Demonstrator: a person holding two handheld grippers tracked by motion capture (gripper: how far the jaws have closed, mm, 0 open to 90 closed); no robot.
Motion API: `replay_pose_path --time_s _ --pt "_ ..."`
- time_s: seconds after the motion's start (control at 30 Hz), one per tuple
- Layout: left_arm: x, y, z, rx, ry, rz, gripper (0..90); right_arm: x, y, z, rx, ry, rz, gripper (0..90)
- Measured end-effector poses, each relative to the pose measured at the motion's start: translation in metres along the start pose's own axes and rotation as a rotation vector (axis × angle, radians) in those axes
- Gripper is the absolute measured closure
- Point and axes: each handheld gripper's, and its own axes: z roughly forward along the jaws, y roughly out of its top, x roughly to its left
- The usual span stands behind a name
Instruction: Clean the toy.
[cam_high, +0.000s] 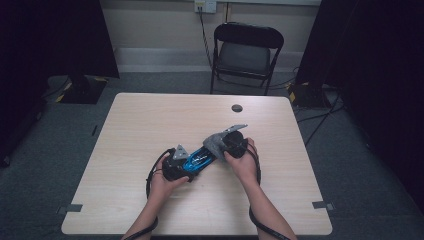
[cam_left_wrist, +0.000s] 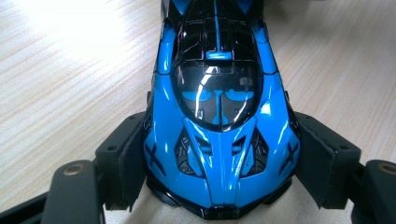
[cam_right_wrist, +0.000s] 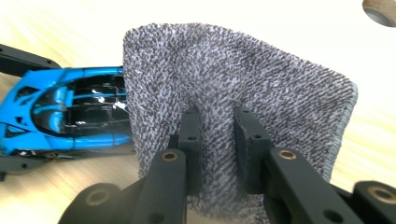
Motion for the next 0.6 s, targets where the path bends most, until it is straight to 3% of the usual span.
replay_pose_path --time_s 0.23,0.6 --pt "0.0 0.0 0.0 0.0 0.001 -0.001 25.7 -0.006 -0.006 0.001 -0.013 0.015 0.027 74.8" --pt "0.0 0.0 0.0 0.0 0.002 -0.001 25.7 -0.02 -0.012 -0.003 -0.009 -0.006 0.049 74.8"
